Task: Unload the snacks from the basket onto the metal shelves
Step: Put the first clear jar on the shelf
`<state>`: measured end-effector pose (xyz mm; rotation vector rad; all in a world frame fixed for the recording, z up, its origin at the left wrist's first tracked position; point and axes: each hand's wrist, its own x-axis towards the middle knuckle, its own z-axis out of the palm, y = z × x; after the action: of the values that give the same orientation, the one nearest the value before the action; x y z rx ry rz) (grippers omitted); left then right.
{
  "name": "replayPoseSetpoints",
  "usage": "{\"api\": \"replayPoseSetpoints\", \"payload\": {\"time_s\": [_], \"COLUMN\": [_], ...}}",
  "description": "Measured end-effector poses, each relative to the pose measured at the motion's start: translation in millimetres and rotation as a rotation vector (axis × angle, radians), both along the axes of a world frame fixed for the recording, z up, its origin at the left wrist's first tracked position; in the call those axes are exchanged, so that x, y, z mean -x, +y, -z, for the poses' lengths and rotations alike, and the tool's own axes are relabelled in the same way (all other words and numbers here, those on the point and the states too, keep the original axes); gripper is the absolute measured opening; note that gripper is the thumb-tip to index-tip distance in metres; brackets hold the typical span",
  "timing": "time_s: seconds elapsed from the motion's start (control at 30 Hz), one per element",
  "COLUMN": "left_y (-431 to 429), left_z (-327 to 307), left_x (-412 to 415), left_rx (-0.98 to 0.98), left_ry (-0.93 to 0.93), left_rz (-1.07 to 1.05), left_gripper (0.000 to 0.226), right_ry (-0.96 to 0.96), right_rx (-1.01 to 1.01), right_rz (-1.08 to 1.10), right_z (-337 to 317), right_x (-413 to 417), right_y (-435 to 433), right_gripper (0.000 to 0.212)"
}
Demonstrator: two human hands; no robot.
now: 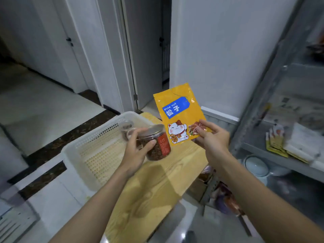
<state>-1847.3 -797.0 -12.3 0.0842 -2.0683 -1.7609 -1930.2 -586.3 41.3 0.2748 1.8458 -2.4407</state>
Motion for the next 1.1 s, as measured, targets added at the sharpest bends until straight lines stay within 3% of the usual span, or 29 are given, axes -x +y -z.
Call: {"api": "replayPoseSetpoints", "payload": {"time_s": [0.33, 0.53, 0.77, 0.87, 1.1], "left_y": [176, 334, 530, 602, 738], "left_z": [-50, -76, -95, -106, -132], "left_x": [-20, -43, -75, -87, -81], "left_rx": [0.002, -0.012, 0.009, 0.01, 0.019], "left_ry": [0.028, 0.073, 0.138, 0.139, 0.173], "left_rz": [0.343, 0.533, 0.704, 0.771, 0.9], "left_gripper": [0.052, 0.052, 0.037, 0.045, 0.038], "right_ry": [0.108, 0.159, 0.199, 0.206, 0.225], "right_rx": [0.063, 0.115, 0.102, 0.092, 0.078], "right_rz": [0.345, 0.544, 0.709, 0.781, 0.946], "right_z": [-51, -66, -85, -95, -110], "right_x": [-111, -184, -267, -295, -322], "right_y": [208, 367, 549, 611, 725], "right_gripper": [0.024, 0.025, 0.026, 0.026, 0.026]}}
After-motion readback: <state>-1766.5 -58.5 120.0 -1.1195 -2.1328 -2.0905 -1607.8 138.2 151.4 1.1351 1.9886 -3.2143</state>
